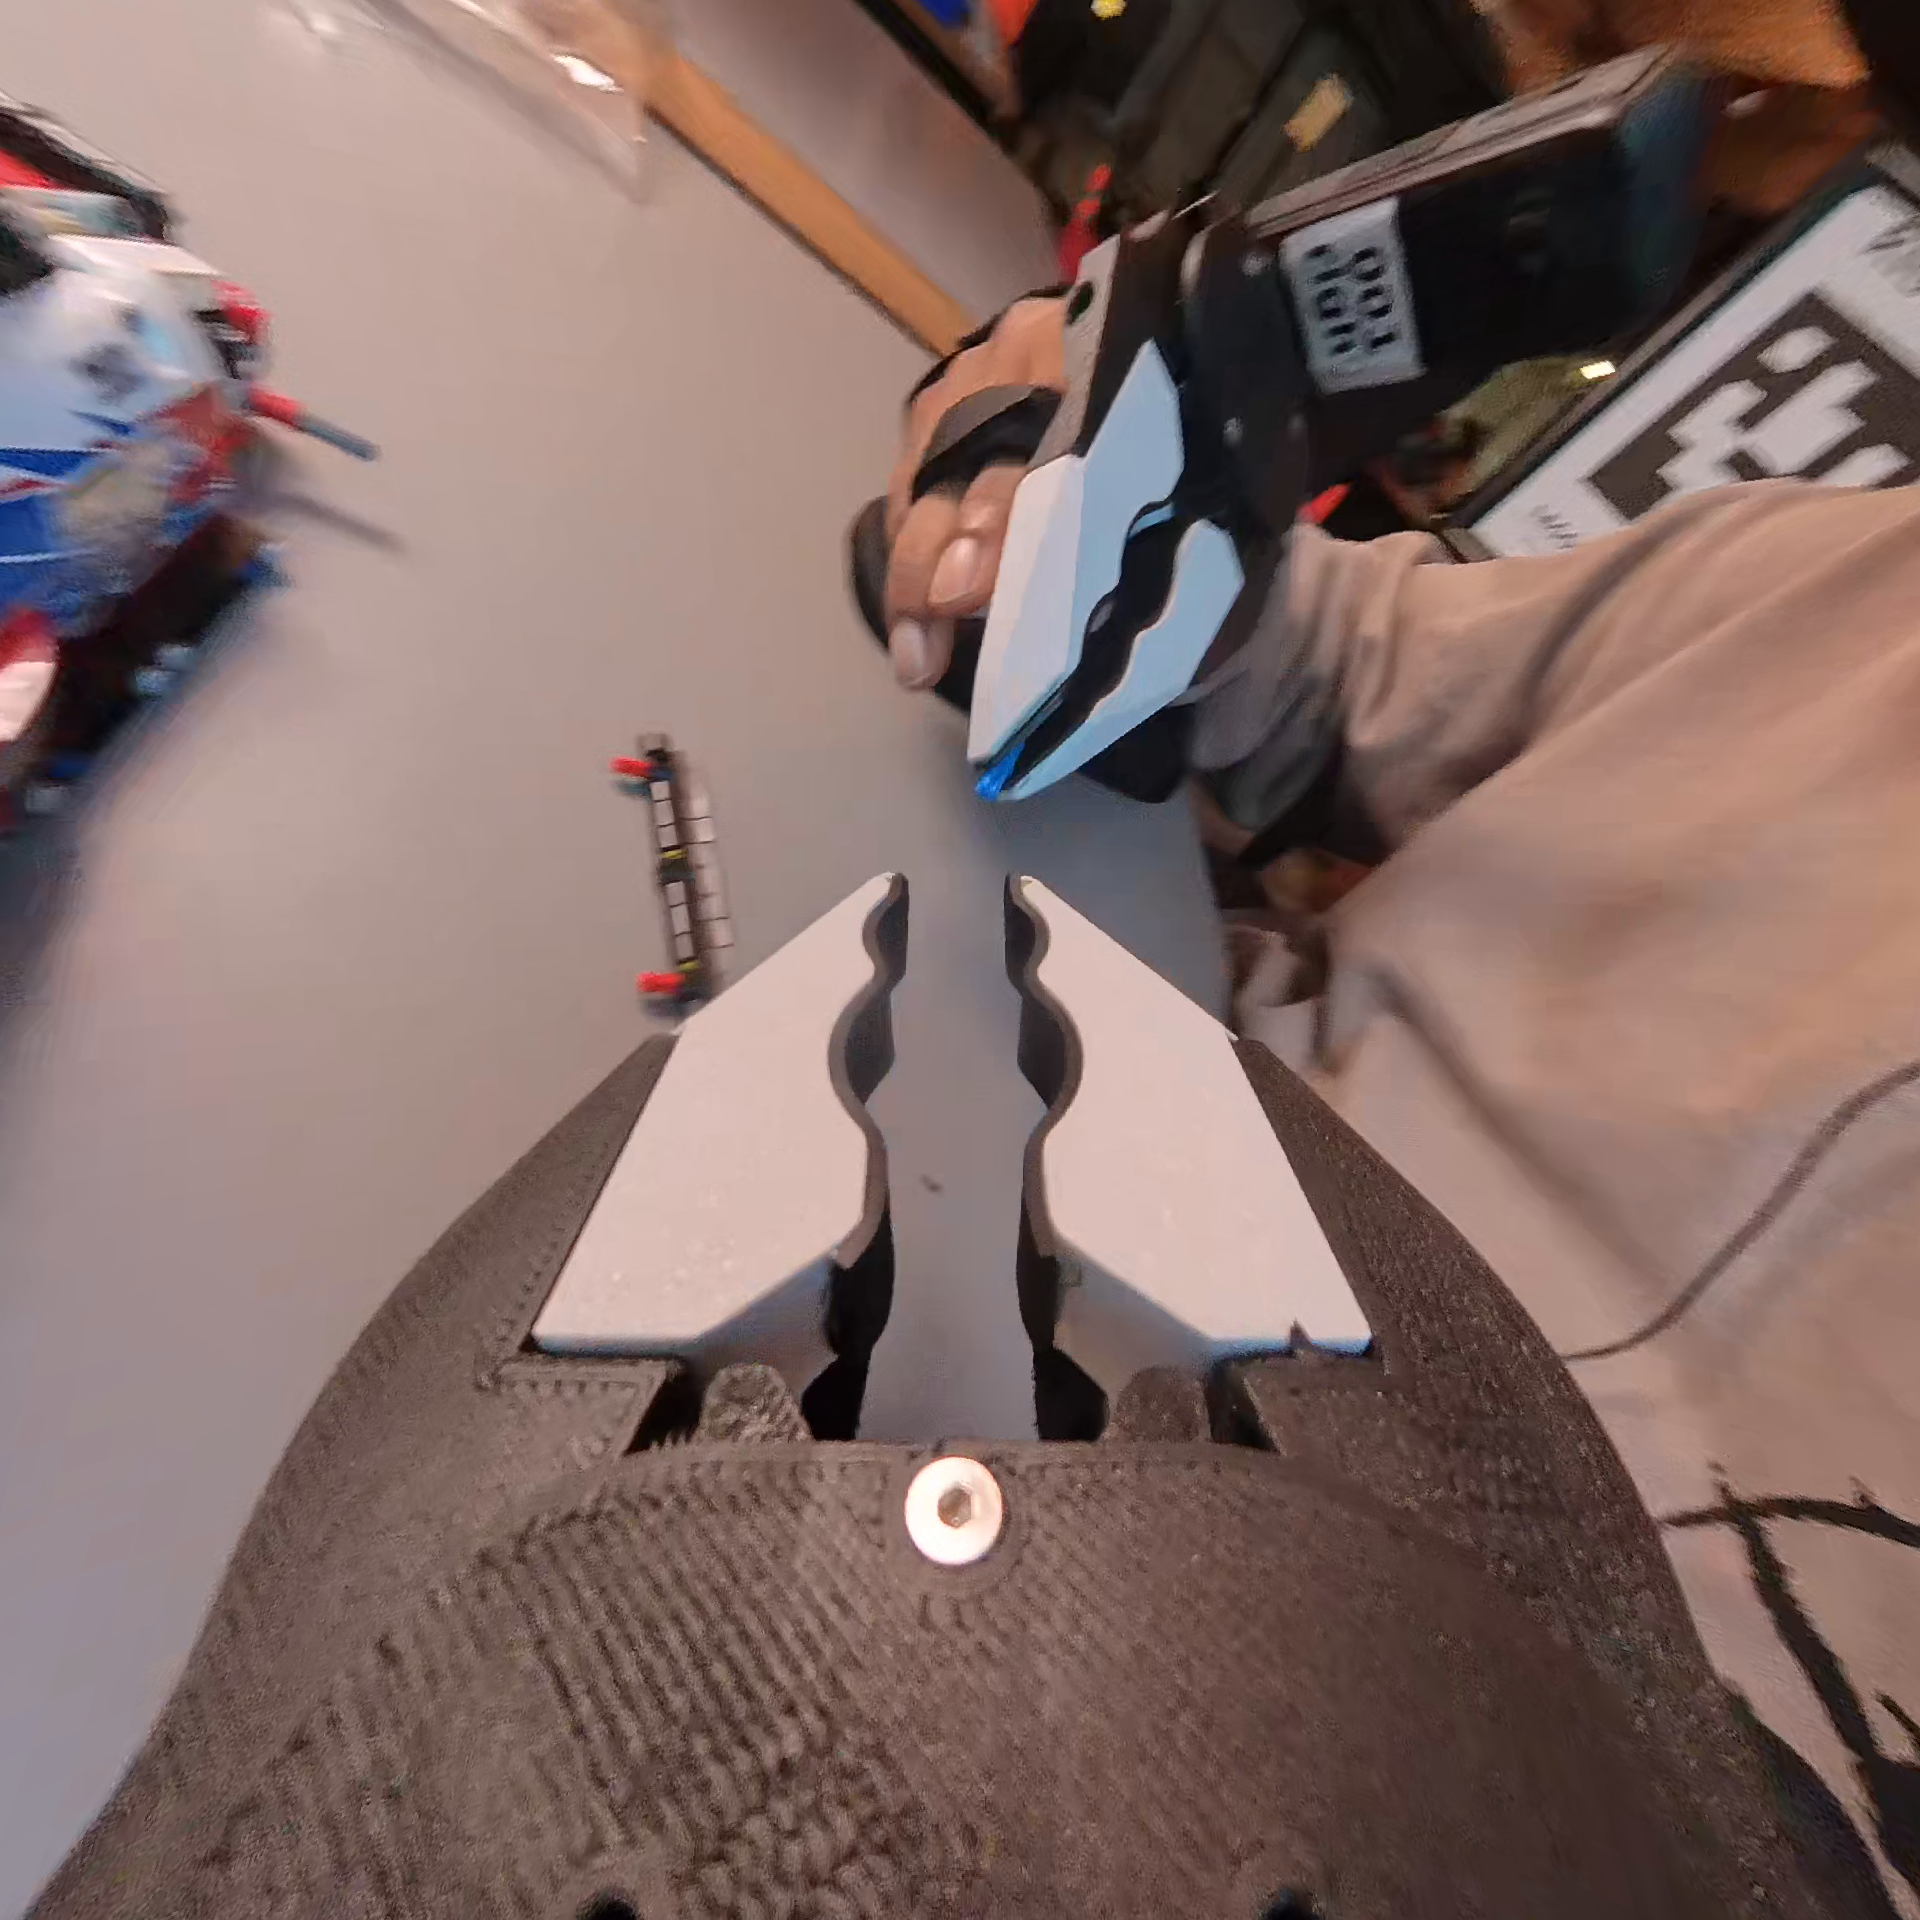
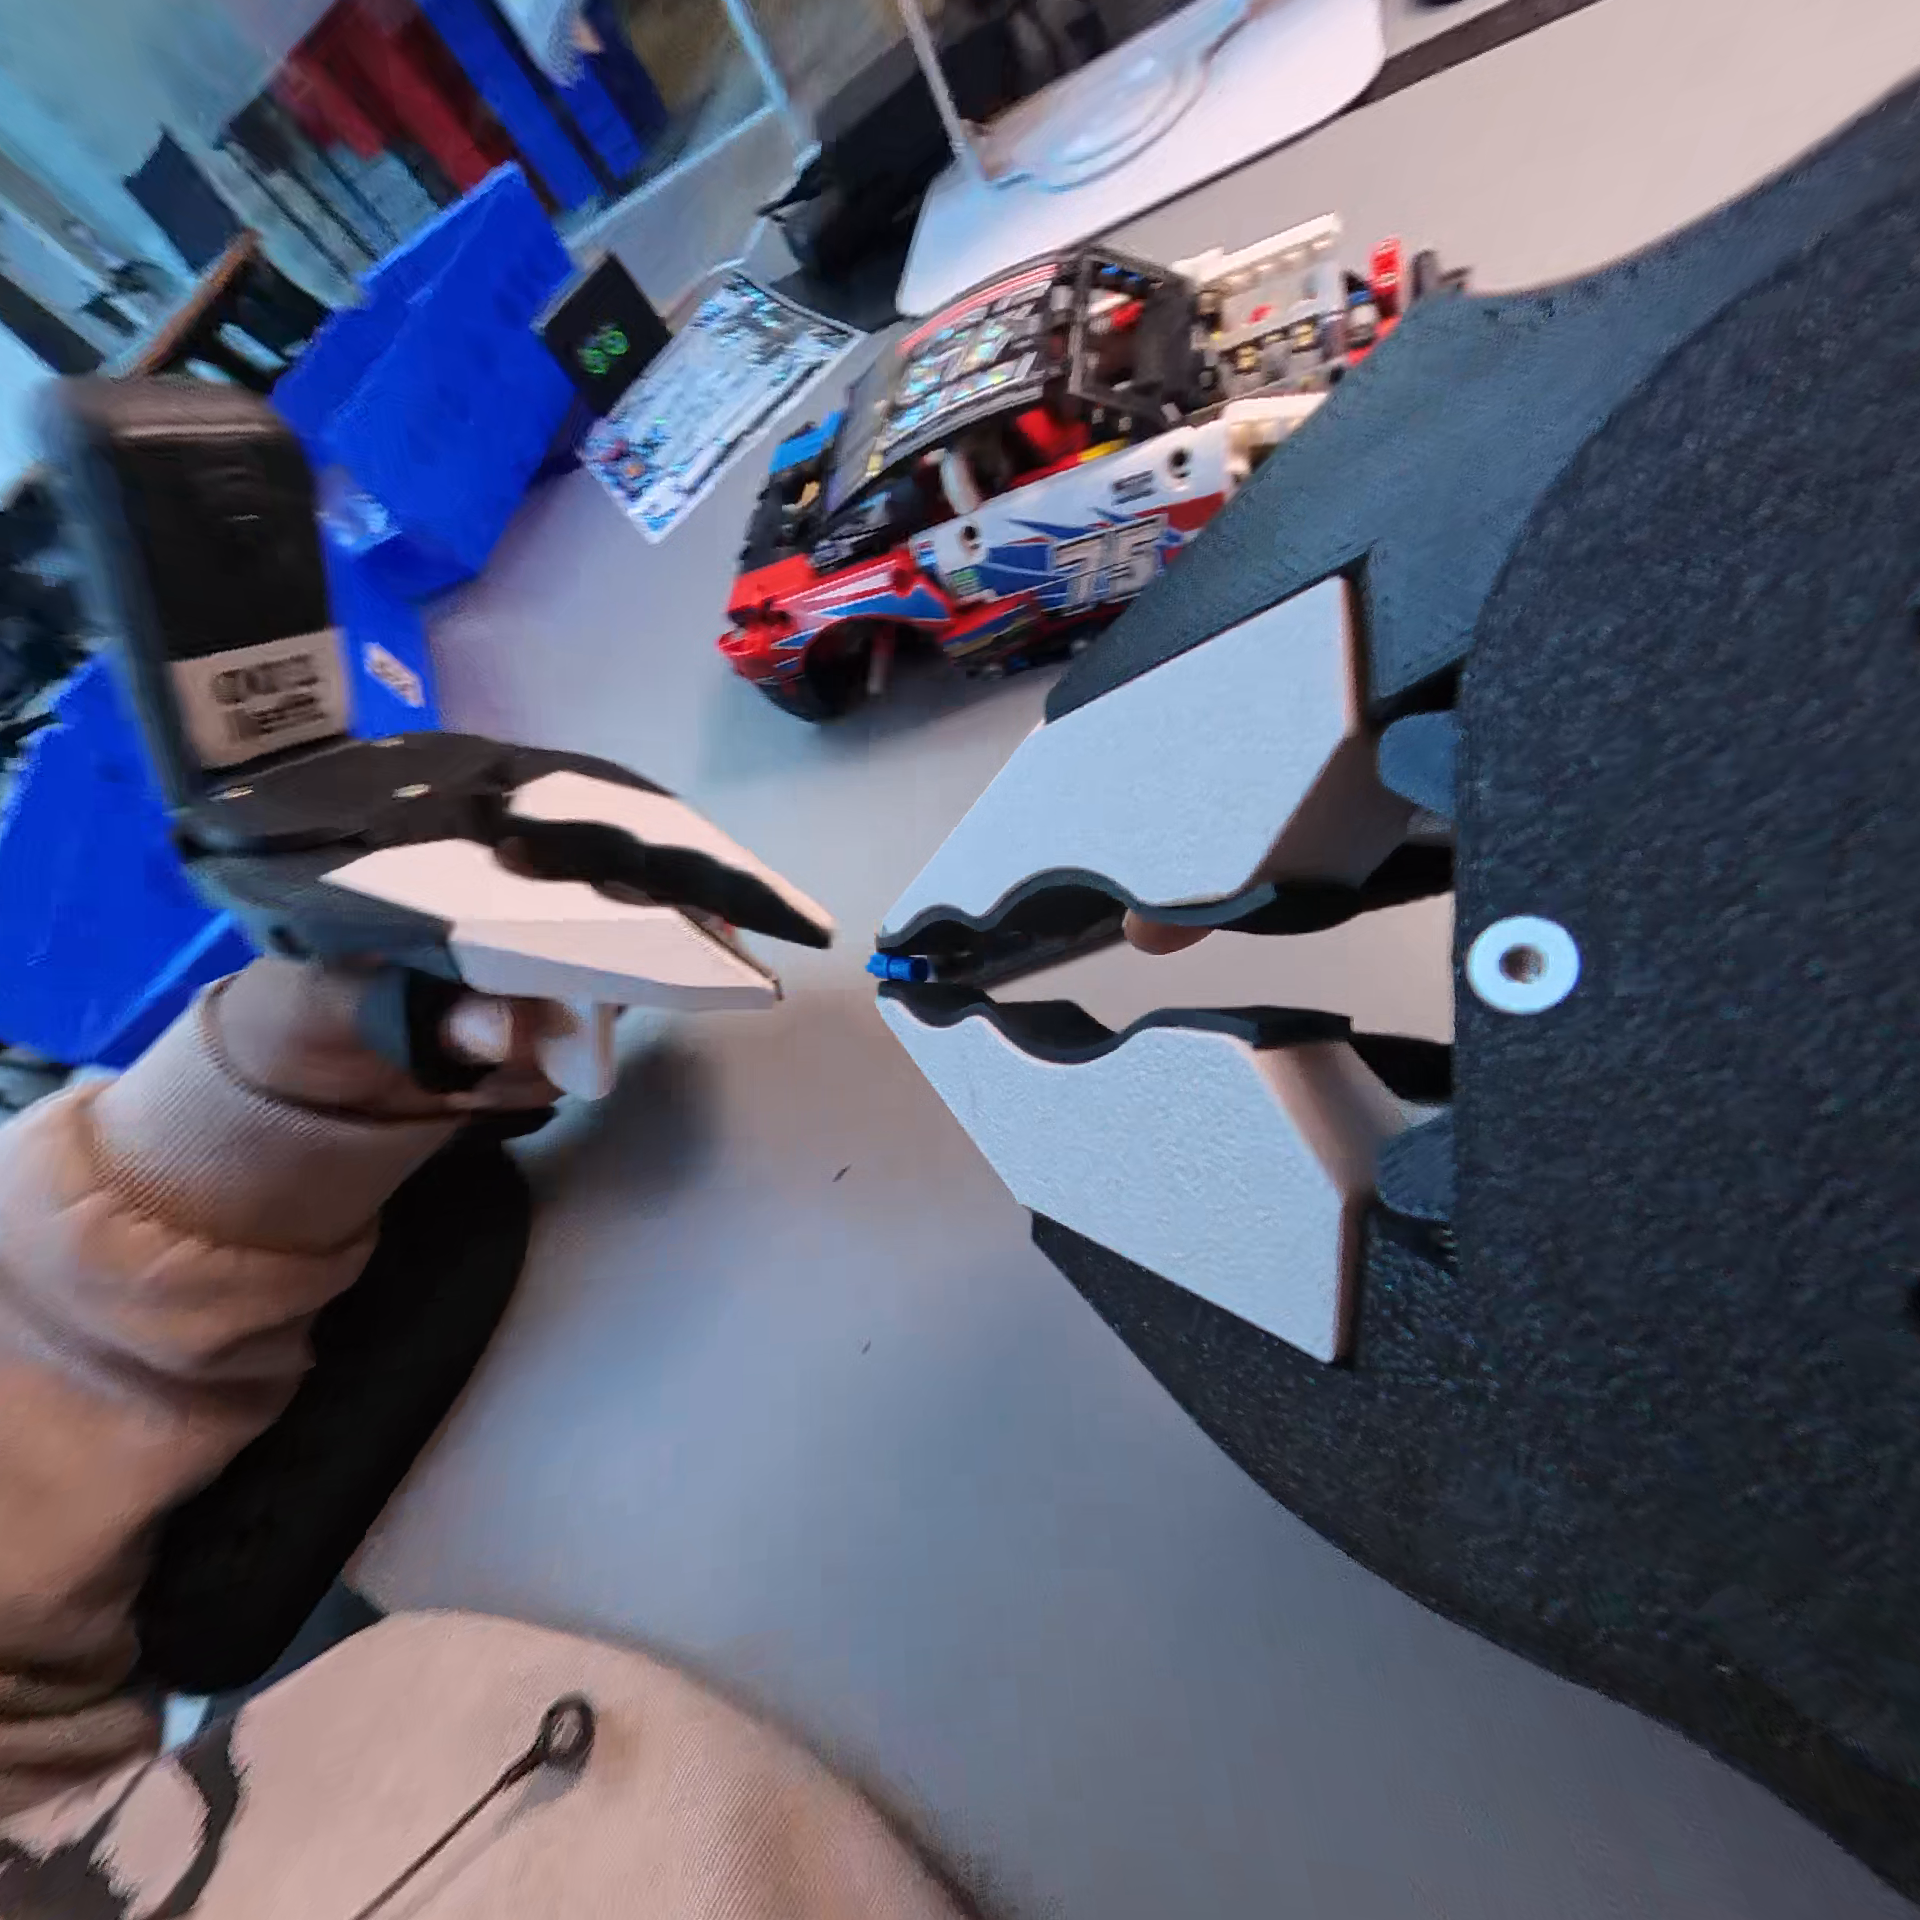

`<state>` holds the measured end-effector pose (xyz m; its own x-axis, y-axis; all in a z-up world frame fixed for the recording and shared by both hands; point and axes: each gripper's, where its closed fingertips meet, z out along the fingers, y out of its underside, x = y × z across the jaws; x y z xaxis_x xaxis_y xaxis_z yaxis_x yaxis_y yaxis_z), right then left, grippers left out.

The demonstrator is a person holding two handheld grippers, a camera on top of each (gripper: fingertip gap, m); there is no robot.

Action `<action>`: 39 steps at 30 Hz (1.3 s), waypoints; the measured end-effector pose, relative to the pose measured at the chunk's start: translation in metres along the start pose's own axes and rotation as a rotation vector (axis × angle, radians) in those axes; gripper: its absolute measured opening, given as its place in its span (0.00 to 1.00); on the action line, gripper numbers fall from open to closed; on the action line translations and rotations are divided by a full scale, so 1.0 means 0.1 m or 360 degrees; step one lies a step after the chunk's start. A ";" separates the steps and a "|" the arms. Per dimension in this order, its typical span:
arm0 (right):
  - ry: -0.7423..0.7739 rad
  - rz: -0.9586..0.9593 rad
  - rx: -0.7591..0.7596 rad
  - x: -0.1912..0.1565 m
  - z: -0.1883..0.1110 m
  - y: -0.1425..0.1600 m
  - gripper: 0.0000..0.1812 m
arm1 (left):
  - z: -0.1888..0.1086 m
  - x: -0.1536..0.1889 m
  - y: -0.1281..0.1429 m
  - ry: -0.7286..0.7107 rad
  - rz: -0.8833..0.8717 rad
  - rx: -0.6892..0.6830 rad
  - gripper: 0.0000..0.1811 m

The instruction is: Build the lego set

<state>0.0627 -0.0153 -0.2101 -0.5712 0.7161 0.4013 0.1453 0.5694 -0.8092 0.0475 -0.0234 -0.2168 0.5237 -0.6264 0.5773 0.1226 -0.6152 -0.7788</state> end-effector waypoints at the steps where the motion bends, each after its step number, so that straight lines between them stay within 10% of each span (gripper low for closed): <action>1: 0.0031 0.0042 -0.0079 0.10 -0.01 0.13 0.01 | -0.05 -0.17 0.02 -0.0187 0.0036 -0.0038 0.10; 11: -0.0110 0.0263 -0.0577 0.41 0.06 0.98 0.02 | 0.03 -0.65 0.37 -0.0841 0.0436 -0.0545 0.17; 23: -0.0208 0.0262 -0.0510 0.05 0.01 0.86 0.02 | 0.07 -0.59 0.41 -0.0758 0.0637 -0.0573 0.06; 39: -0.0484 0.0415 -0.0477 -0.06 0.27 0.70 0.02 | 0.12 -0.38 0.40 -0.0806 0.1771 -0.0580 0.03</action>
<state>0.0547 0.0095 -0.2802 -0.6881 0.7252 0.0225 0.5149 0.5098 -0.6892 0.0426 -0.0184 -0.2730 0.4662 -0.6841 -0.5609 -0.7828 -0.0236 -0.6218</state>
